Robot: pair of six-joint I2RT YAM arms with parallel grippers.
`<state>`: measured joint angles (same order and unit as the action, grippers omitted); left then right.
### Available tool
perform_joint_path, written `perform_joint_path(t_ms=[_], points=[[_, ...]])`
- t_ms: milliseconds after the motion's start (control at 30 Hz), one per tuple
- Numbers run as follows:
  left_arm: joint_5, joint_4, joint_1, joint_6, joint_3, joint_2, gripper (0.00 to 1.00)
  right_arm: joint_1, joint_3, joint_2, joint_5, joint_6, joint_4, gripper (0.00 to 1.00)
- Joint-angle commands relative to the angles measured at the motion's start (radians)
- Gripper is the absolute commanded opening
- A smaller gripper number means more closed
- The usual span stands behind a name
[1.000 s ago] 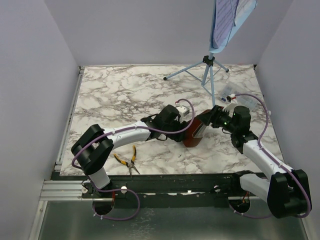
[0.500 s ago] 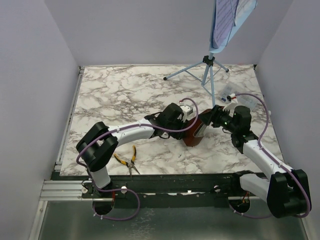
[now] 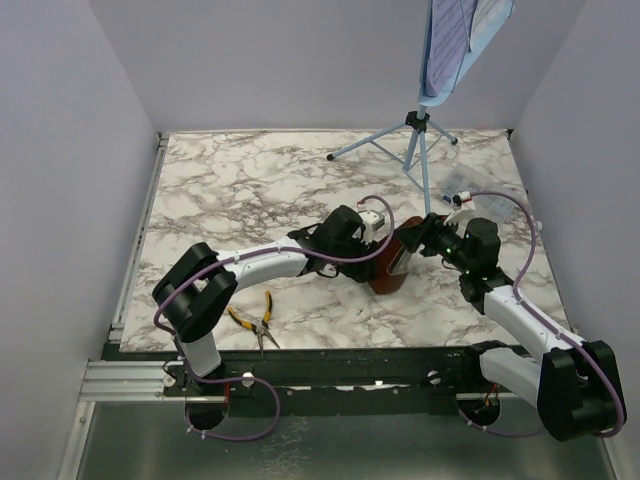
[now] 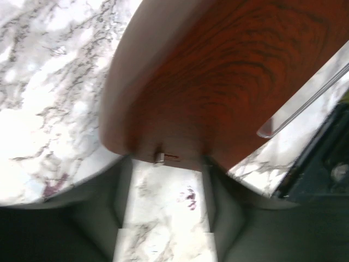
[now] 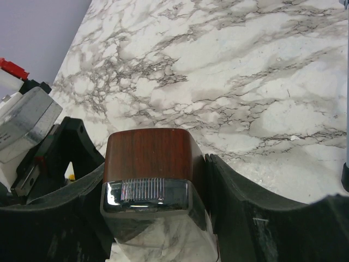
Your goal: Set up the instrument practice props
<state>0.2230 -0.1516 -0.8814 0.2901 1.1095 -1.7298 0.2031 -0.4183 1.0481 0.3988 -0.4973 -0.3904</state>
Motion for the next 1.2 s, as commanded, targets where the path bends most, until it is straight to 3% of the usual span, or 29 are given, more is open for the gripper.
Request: perform_joint_path(t_ms=[0, 33, 67, 300, 433, 633, 1000, 1033, 1067, 1100, 1167], points=[[0.121, 0.107, -0.01, 0.078, -0.019, 0.035, 0.89, 0.02, 0.01, -0.004, -0.029, -0.027, 0.022, 0.0], [0.114, 0.106, -0.014, 0.084, -0.024, 0.038, 0.98, 0.021, 0.01, -0.009, -0.033, -0.027, 0.026, 0.0], [0.1, 0.106, -0.019, 0.092, -0.03, 0.044, 0.99, 0.02, 0.01, -0.011, -0.036, -0.028, 0.028, 0.0], [-0.179, 0.083, -0.112, 0.139, -0.039, 0.046, 0.99, 0.02, 0.006, -0.013, -0.046, -0.05, 0.032, 0.0], [-0.25, 0.066, -0.137, 0.14, -0.017, 0.014, 0.99, 0.019, 0.006, -0.007, -0.036, -0.06, 0.029, 0.0], [-0.329, 0.015, -0.154, 0.122, 0.027, -0.017, 0.73, 0.021, 0.011, -0.015, -0.037, -0.061, 0.033, 0.0], [-0.348, -0.025, -0.164, 0.086, 0.062, -0.046, 0.33, 0.026, -0.003, 0.001, -0.037, -0.043, 0.044, 0.0], [-0.347, -0.029, -0.164, 0.085, 0.062, -0.044, 0.33, 0.027, -0.008, 0.003, -0.037, -0.041, 0.048, 0.0], [-0.345, -0.034, -0.164, 0.079, 0.065, -0.042, 0.4, 0.027, -0.012, 0.003, -0.039, -0.04, 0.052, 0.0], [-0.343, -0.047, -0.163, 0.073, 0.068, -0.036, 0.51, 0.028, -0.014, 0.003, -0.04, -0.036, 0.053, 0.0], [-0.345, -0.063, -0.163, 0.068, 0.064, -0.007, 0.86, 0.031, -0.019, 0.003, -0.051, -0.023, 0.058, 0.0]])
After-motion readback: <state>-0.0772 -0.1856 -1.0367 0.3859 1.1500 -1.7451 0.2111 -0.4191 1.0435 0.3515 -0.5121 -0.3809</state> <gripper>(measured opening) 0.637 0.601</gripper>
